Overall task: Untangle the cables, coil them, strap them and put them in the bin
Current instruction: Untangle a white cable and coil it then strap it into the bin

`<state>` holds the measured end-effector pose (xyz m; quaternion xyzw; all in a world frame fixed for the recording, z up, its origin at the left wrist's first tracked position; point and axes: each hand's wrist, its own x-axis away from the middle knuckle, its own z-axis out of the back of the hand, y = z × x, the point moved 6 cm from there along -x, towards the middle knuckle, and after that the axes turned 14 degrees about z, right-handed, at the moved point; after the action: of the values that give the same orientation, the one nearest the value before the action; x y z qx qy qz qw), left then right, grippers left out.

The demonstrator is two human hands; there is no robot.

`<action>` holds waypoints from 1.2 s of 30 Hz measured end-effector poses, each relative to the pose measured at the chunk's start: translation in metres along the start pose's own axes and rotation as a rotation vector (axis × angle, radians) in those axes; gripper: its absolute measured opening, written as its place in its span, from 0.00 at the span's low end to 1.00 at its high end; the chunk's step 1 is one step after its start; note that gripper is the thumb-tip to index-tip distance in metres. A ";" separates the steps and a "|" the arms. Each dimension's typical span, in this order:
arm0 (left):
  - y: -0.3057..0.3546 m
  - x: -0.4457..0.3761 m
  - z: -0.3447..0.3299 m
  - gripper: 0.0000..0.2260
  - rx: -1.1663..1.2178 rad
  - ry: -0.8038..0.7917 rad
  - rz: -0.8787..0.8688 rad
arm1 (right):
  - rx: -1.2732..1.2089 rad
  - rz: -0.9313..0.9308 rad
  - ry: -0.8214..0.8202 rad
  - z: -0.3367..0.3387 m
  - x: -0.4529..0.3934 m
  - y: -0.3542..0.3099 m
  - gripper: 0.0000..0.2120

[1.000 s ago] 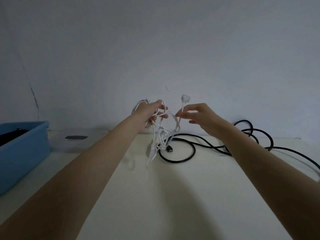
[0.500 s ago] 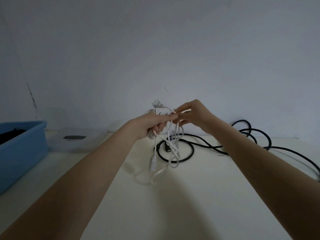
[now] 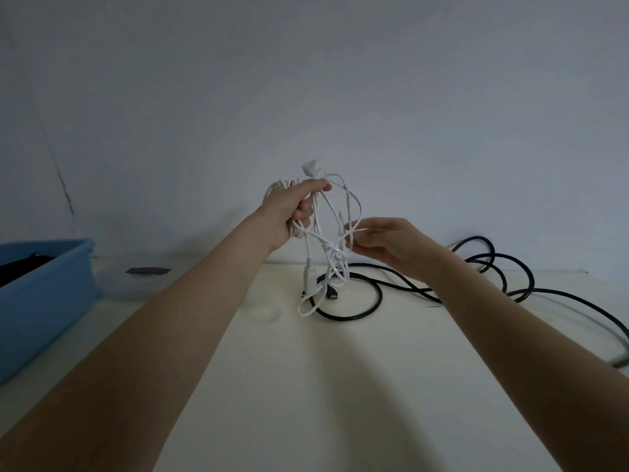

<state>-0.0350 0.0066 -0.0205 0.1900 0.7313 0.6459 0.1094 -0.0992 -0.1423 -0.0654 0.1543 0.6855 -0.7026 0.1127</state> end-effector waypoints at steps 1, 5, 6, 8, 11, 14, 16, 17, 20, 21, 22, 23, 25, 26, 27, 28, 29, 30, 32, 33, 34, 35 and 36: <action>0.000 0.001 0.001 0.06 -0.009 0.029 -0.009 | 0.015 0.024 -0.015 -0.005 -0.001 -0.005 0.10; -0.004 -0.002 0.009 0.06 0.011 0.096 -0.008 | 0.152 0.085 0.123 -0.003 -0.009 -0.012 0.08; -0.005 -0.003 0.009 0.06 0.014 0.094 -0.006 | 0.225 0.111 0.154 -0.002 -0.010 -0.012 0.07; -0.009 -0.002 0.005 0.05 -0.003 0.090 0.001 | 0.419 0.184 0.187 -0.003 -0.012 -0.017 0.06; -0.014 0.001 0.003 0.08 -0.082 0.162 0.006 | 0.407 0.196 0.119 -0.012 -0.011 -0.023 0.12; -0.020 0.003 0.003 0.16 -0.329 0.279 -0.005 | 0.306 0.118 0.007 -0.021 -0.012 -0.025 0.11; -0.023 0.003 0.001 0.18 -0.455 0.298 -0.021 | 0.257 0.056 0.022 -0.022 -0.013 -0.024 0.08; -0.025 0.003 0.002 0.18 -0.468 0.293 -0.016 | 0.286 0.038 0.070 -0.017 -0.014 -0.024 0.06; -0.029 -0.001 0.029 0.15 -0.240 0.334 0.040 | 0.290 0.020 0.241 0.008 -0.013 -0.033 0.04; -0.031 -0.003 0.045 0.14 -0.094 0.376 0.061 | 0.204 0.026 0.321 0.019 -0.013 -0.037 0.05; -0.036 -0.004 0.062 0.14 0.060 0.420 0.087 | 0.078 0.030 0.423 0.033 -0.011 -0.039 0.06; -0.041 -0.005 0.077 0.15 0.190 0.465 0.113 | -0.053 0.041 0.532 0.046 -0.008 -0.040 0.08; -0.047 -0.004 0.098 0.15 0.296 0.551 0.127 | -0.200 0.058 0.675 0.068 -0.002 -0.039 0.10; -0.047 -0.004 0.103 0.15 0.295 0.575 0.115 | -0.213 0.048 0.695 0.074 -0.002 -0.037 0.11; -0.045 -0.003 0.104 0.16 0.279 0.592 0.094 | -0.194 0.030 0.690 0.077 -0.001 -0.034 0.12; -0.042 -0.003 0.104 0.16 0.258 0.605 0.069 | -0.156 0.011 0.677 0.079 -0.002 -0.032 0.12; -0.038 -0.003 0.102 0.16 0.243 0.609 0.046 | -0.113 -0.007 0.661 0.079 -0.003 -0.029 0.12; -0.034 -0.004 0.100 0.16 0.238 0.598 0.034 | -0.071 -0.024 0.644 0.079 -0.004 -0.026 0.13; -0.027 -0.006 0.096 0.16 0.253 0.540 0.029 | 0.003 -0.071 0.590 0.077 -0.006 -0.021 0.13; -0.023 -0.009 0.095 0.15 0.260 0.509 0.027 | 0.039 -0.103 0.550 0.074 -0.006 -0.017 0.13; -0.021 -0.012 0.093 0.14 0.257 0.483 0.024 | 0.088 -0.144 0.501 0.070 -0.005 -0.013 0.13; -0.018 -0.013 0.090 0.13 0.250 0.460 0.015 | 0.156 -0.193 0.445 0.065 -0.003 -0.007 0.12; -0.015 -0.014 0.087 0.12 0.243 0.442 -0.001 | 0.244 -0.248 0.383 0.061 0.000 -0.001 0.11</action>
<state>0.0107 0.0781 -0.0491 0.0555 0.8099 0.5790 -0.0766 -0.1029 -0.2027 -0.0638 0.2118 0.6181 -0.7465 -0.1259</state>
